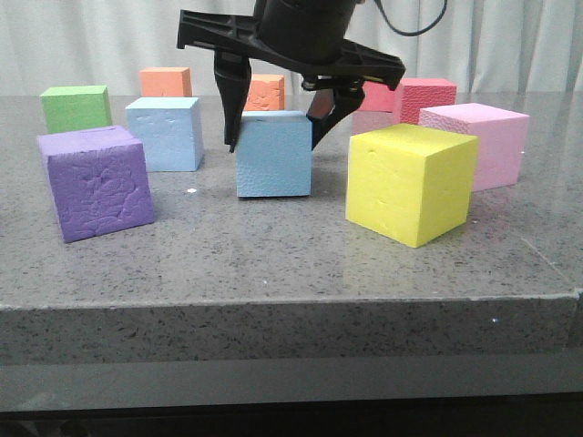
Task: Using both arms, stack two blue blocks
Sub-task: 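Lower the light blue cube onto the table center and open the right gripper, then raise the open right gripper up and away from the cube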
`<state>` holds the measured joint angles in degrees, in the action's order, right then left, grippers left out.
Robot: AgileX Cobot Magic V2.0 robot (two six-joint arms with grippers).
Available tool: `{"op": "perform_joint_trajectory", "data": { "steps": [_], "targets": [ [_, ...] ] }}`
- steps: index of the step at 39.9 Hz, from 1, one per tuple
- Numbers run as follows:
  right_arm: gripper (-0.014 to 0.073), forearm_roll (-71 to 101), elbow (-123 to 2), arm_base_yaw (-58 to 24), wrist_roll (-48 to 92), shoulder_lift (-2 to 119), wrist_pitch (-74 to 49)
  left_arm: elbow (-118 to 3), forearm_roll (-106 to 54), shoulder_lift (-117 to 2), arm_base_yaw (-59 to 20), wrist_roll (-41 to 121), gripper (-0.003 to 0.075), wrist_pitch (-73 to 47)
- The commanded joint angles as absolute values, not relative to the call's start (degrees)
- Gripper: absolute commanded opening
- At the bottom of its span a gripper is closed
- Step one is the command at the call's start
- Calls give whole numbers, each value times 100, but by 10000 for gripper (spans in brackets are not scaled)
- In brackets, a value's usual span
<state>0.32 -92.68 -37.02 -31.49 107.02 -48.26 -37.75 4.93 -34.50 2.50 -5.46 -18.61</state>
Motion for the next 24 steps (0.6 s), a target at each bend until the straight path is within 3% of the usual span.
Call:
{"op": "perform_joint_trajectory", "data": {
  "steps": [1,5,14,24],
  "targets": [
    [405,0,-9388,-3716,-3152,10383,-4542,-3990,473,-3486,265,-552,617,-1403],
    [430,0,-9388,-3722,-3147,10383,-4536,-3990,473,-3486,265,-552,617,-1403],
    [659,0,-9388,-3722,-3147,10383,-4536,-3990,473,-3486,265,-552,617,-1403],
    [665,-277,-9765,-3722,-3147,10258,-4826,-3990,473,-3486,265,-552,617,-1403]
  ]
}}
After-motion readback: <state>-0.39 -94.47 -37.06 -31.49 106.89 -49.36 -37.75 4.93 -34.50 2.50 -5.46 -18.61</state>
